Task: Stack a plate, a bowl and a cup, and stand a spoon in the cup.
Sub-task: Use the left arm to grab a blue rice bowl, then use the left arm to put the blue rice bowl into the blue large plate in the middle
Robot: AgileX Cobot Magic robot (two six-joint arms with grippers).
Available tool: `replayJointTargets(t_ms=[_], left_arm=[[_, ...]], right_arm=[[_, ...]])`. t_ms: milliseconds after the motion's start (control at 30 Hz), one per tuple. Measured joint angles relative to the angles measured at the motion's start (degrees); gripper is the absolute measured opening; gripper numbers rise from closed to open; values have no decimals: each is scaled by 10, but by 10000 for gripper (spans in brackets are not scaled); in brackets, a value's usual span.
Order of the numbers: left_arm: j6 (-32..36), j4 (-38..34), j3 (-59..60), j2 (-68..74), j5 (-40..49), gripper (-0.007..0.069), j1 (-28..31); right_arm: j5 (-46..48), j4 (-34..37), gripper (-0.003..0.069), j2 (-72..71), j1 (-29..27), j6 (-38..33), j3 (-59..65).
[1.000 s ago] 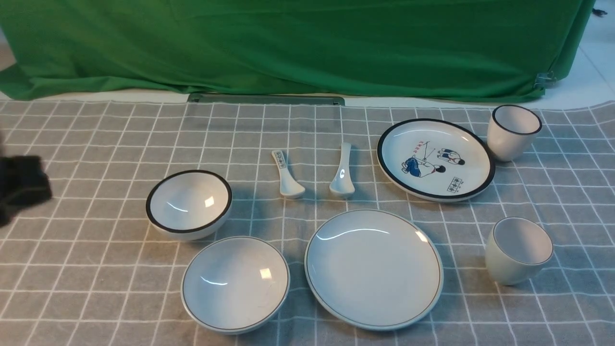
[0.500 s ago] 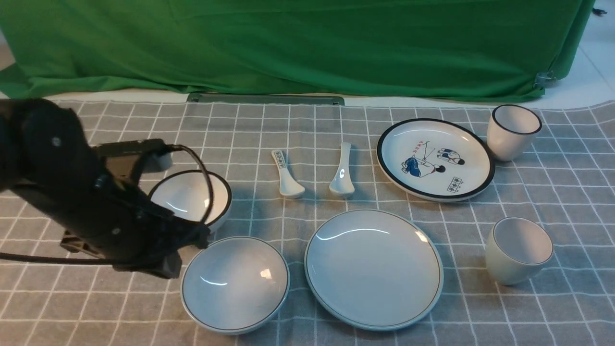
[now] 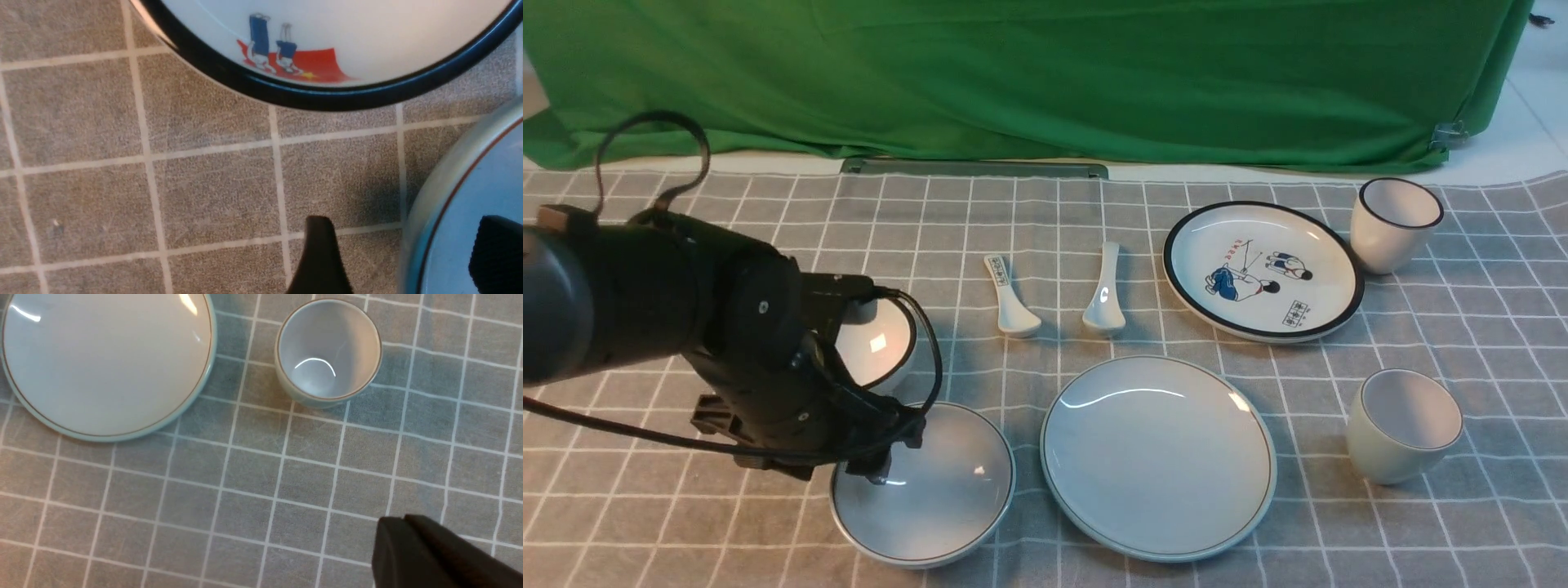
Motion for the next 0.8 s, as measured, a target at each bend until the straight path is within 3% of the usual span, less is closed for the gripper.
replayJointTargets(t_ms=[67, 133, 167, 233, 333, 467, 633, 800], left_arm=[[-6, -15, 0, 15, 0, 448, 0], [-6, -21, 0, 23, 1, 335, 0], [-6, -22, -1, 23, 2, 321, 0], [-2, -27, -9, 22, 26, 136, 0], [12, -40, -34, -1, 64, 46, 0], [34, -70, -68, -44, 94, 27, -4], [52, -125, -125, -71, 68, 27, -38], [54, -140, -219, 21, 77, 27, -103]], right_arm=[[-8, 0, 48, 0, 0, -3, 0], [-14, 0, 52, 0, 0, -4, 0], [-14, 0, 52, 0, 0, -4, 0], [-16, 0, 53, 0, 0, -6, 0], [-17, 0, 56, 0, 0, -16, 0], [-18, 1, 64, 0, 0, -17, 0], [-21, 1, 67, 0, 0, -17, 0], [-23, 1, 70, 0, 0, -17, 0]])
